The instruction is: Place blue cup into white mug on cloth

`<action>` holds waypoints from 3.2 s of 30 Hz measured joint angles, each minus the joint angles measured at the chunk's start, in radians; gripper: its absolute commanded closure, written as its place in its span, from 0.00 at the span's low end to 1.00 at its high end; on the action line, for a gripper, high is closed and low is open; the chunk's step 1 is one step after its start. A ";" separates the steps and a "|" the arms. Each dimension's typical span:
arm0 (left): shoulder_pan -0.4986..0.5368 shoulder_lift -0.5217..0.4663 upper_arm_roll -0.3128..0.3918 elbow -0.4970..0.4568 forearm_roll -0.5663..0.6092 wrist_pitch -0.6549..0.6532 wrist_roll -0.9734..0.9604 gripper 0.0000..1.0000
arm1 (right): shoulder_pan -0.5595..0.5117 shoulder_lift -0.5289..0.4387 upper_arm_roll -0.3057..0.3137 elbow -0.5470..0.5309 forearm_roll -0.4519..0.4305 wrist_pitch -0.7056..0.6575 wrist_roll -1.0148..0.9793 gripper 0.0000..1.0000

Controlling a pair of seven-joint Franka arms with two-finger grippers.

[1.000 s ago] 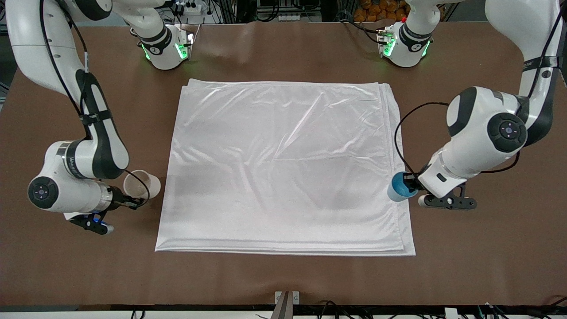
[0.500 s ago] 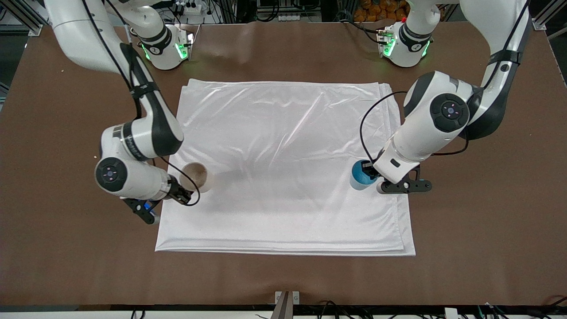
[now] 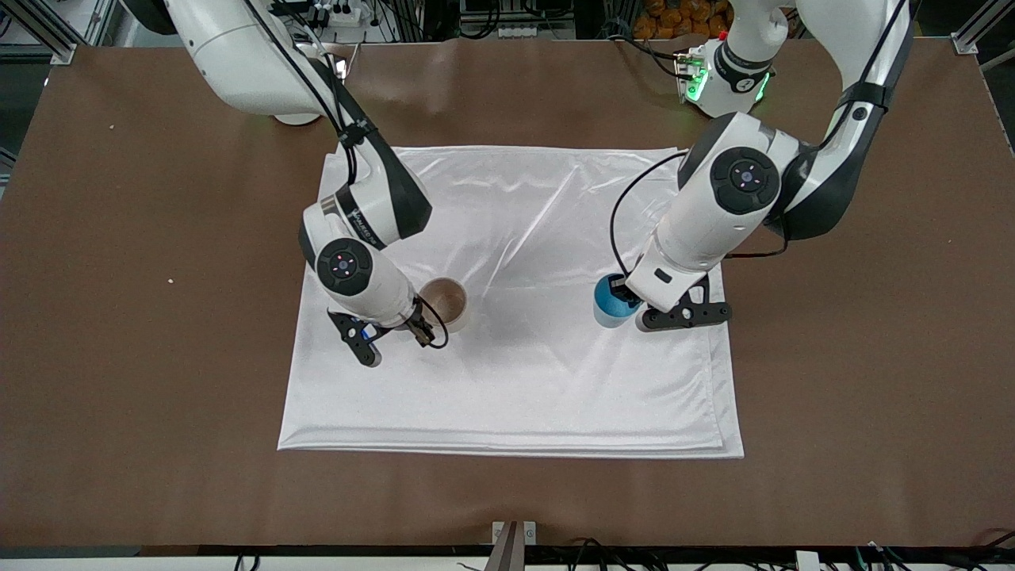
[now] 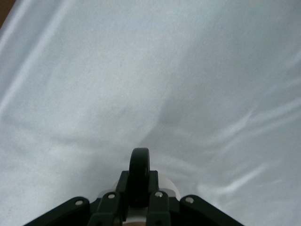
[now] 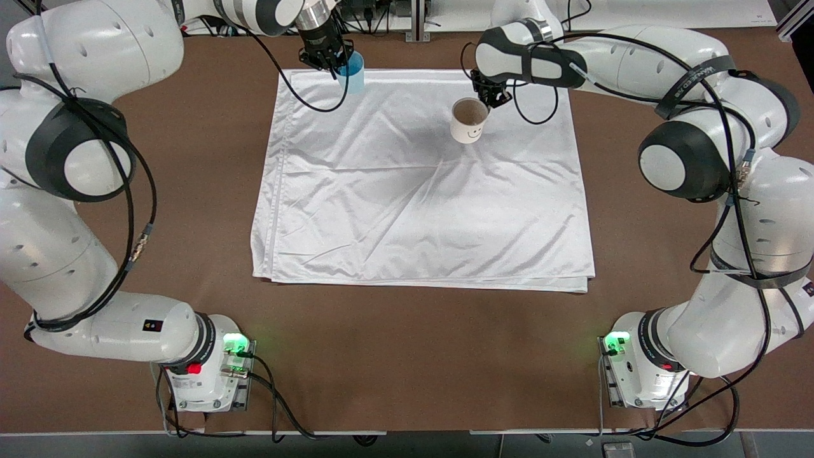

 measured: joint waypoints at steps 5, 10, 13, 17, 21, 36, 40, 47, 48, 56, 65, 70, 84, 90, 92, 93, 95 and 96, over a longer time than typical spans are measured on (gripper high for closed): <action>-0.015 0.001 0.001 0.008 0.001 0.000 -0.017 1.00 | 0.031 0.023 0.000 0.001 0.000 0.035 0.061 1.00; -0.016 0.001 0.001 0.018 0.002 0.000 -0.020 1.00 | 0.059 0.046 0.000 0.001 0.000 0.080 0.106 1.00; -0.016 0.001 0.001 0.023 0.003 0.000 -0.030 1.00 | 0.076 0.060 -0.001 0.001 0.000 0.103 0.129 1.00; -0.021 0.001 0.000 0.025 0.004 0.000 -0.033 1.00 | 0.093 0.077 -0.001 0.002 0.000 0.125 0.150 0.79; -0.050 0.001 -0.001 0.025 0.018 0.000 -0.038 1.00 | 0.103 0.089 -0.001 0.002 0.000 0.147 0.162 0.18; -0.121 0.014 0.000 0.024 0.035 0.003 -0.185 1.00 | 0.103 0.093 -0.011 0.013 -0.001 0.153 0.164 0.00; -0.150 0.027 0.000 0.024 0.035 0.011 -0.240 1.00 | 0.093 0.091 -0.024 0.022 -0.008 0.137 0.141 0.00; -0.209 0.059 0.000 0.024 0.035 0.041 -0.341 1.00 | 0.020 0.075 -0.037 0.043 -0.015 -0.017 -0.093 0.00; -0.216 0.064 0.001 0.024 0.035 0.051 -0.349 1.00 | 0.002 0.069 -0.038 0.044 -0.015 -0.041 -0.139 0.00; -0.245 0.109 0.003 0.025 0.035 0.158 -0.370 1.00 | -0.182 0.033 -0.041 0.045 -0.015 -0.203 -0.531 0.00; -0.317 0.190 0.029 0.054 0.062 0.258 -0.458 1.00 | -0.378 0.032 -0.042 0.040 -0.015 -0.232 -0.953 0.00; -0.384 0.219 0.090 0.071 0.071 0.270 -0.480 1.00 | -0.462 0.034 -0.042 0.036 -0.015 -0.231 -1.132 0.00; -0.415 0.259 0.132 0.076 0.071 0.316 -0.482 1.00 | -0.469 0.011 -0.031 -0.045 -0.015 -0.135 -1.189 0.00; -0.416 0.273 0.133 0.077 0.071 0.320 -0.482 0.00 | -0.454 -0.096 -0.029 -0.220 -0.015 0.028 -1.189 0.00; -0.417 0.276 0.133 0.077 0.071 0.321 -0.482 0.00 | -0.447 -0.141 -0.028 -0.287 -0.015 0.073 -1.189 0.00; -0.417 0.277 0.133 0.077 0.071 0.321 -0.482 0.00 | -0.443 -0.165 -0.028 -0.318 -0.015 0.087 -1.189 0.00; -0.417 0.278 0.134 0.078 0.071 0.322 -0.482 0.00 | -0.434 -0.214 -0.028 -0.370 -0.015 0.100 -1.187 0.00; -0.417 0.278 0.135 0.079 0.071 0.322 -0.482 0.00 | -0.430 -0.239 -0.028 -0.389 -0.015 0.099 -1.185 0.00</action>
